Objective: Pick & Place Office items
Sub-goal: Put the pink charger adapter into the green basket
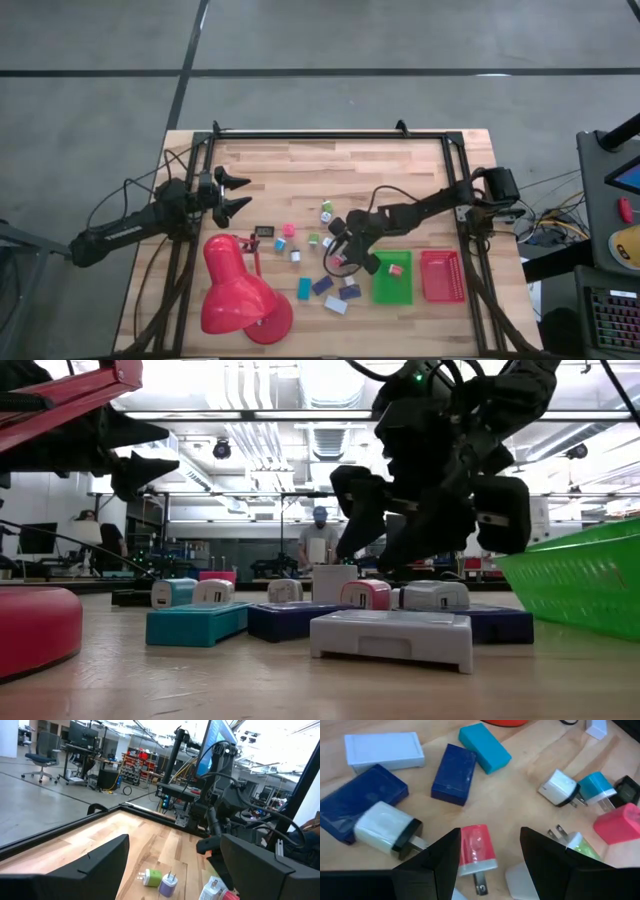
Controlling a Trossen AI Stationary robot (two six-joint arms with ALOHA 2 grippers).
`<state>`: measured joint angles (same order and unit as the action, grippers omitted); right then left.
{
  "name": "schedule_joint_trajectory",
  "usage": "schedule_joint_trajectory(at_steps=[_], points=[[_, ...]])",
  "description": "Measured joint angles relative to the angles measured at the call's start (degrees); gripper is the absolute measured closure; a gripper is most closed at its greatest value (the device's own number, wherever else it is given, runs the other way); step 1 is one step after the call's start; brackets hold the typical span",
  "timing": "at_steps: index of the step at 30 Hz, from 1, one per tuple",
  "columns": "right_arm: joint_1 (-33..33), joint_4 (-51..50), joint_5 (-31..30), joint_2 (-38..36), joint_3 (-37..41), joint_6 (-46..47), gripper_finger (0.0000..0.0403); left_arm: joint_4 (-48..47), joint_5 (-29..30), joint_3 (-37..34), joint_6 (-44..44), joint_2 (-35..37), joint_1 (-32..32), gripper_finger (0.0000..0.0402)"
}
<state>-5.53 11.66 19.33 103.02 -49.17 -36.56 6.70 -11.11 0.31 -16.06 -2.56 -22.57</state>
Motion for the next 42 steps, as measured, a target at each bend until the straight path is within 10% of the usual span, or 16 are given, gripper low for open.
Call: schedule_joint_trajectory(at_steps=[42], points=[[0.72, -15.16, 3.69, -1.1, -7.84, -7.55, 0.0203, 0.06, 0.0, -0.01, 0.0, -0.22, 0.0, 0.0082]])
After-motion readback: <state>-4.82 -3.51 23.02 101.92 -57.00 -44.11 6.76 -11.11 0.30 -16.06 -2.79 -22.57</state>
